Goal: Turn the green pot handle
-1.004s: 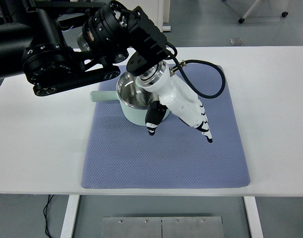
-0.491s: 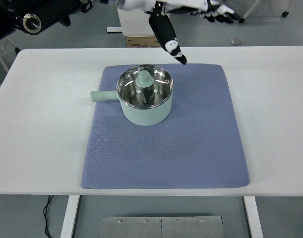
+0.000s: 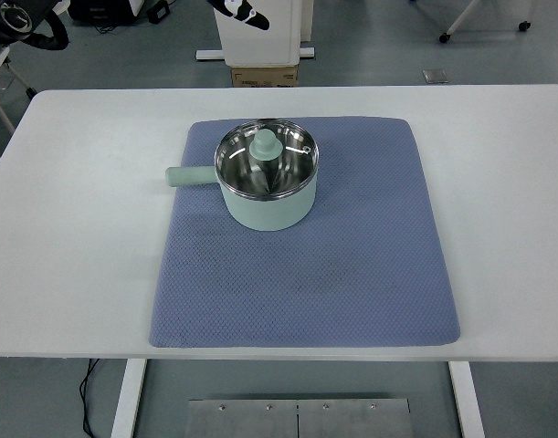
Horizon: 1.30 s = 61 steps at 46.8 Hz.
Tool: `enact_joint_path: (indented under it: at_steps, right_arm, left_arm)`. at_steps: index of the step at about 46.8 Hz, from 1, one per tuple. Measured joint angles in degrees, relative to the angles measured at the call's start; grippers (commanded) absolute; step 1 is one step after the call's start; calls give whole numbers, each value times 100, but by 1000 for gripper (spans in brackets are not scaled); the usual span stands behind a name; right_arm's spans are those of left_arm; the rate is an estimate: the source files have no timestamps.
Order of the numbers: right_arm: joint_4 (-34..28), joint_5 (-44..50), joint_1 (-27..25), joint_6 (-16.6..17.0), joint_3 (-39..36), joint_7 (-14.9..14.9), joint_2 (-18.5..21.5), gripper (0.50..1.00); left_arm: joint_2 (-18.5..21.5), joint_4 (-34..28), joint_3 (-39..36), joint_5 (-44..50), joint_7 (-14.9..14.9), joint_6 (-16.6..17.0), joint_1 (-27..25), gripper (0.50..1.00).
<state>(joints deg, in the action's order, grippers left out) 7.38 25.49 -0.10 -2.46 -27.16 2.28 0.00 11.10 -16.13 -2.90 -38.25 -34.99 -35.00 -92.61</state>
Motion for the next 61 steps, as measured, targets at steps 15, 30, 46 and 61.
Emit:
enact_joint_path:
  at_steps: [15, 30, 46, 61]
  right_arm:
    - [0, 0, 0, 0, 0, 1, -1, 1000]
    - [0, 0, 2, 0, 0, 1, -1, 1000]
    - [0, 0, 1, 0, 0, 1, -1, 1000]
    - [0, 0, 0, -2, 0, 1, 0, 1000]
  left_arm:
    - [-151, 798, 6, 634, 0, 0, 292, 1000]
    - [-257, 990, 33, 948, -1, 0, 499, 1000]
    - [-336, 779, 1, 857, 281, 0, 544, 1000]
    - [-354, 577, 27, 998, 266, 0, 672, 1000]
